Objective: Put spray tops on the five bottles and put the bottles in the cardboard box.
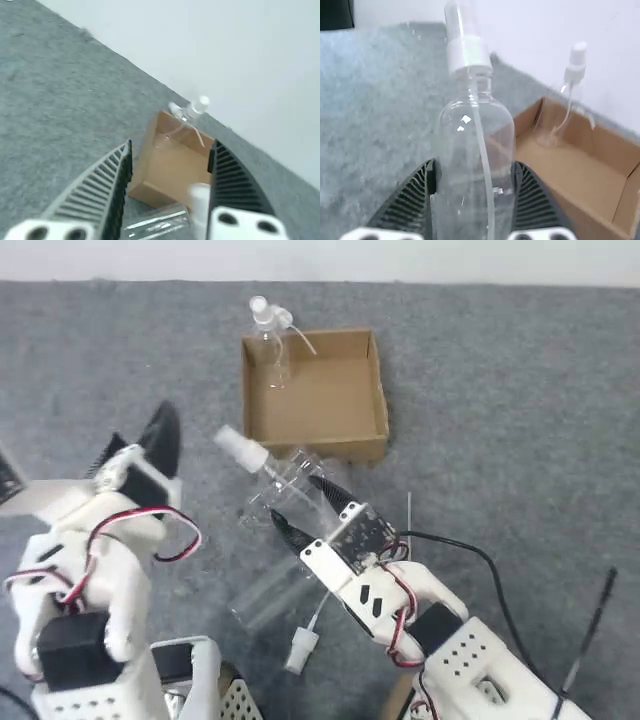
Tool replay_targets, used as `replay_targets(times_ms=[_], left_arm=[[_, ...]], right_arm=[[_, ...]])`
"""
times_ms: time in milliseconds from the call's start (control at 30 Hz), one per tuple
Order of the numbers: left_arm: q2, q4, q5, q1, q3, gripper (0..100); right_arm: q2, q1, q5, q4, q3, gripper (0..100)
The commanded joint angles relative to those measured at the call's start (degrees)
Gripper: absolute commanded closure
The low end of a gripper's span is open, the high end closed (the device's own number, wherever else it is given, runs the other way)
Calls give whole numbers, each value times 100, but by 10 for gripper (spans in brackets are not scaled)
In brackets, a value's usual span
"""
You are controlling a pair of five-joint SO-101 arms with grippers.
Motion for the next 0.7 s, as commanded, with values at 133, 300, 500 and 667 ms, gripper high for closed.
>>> replay_targets(times_ms=[133,300,500,667], left_arm=[[-26,-949,536,-308,945,772],[-26,-1503,519,-237,1534,772],[-26,-1538,510,607,1552,772],[-26,-1363,510,1503,1429,772]], right_arm=[[-1604,-40,26,171,-114,992],[-2273,-400,18,787,-105,992],[-2527,-646,62,1095,123,992],[-2527,-629,70,1112,308,992]])
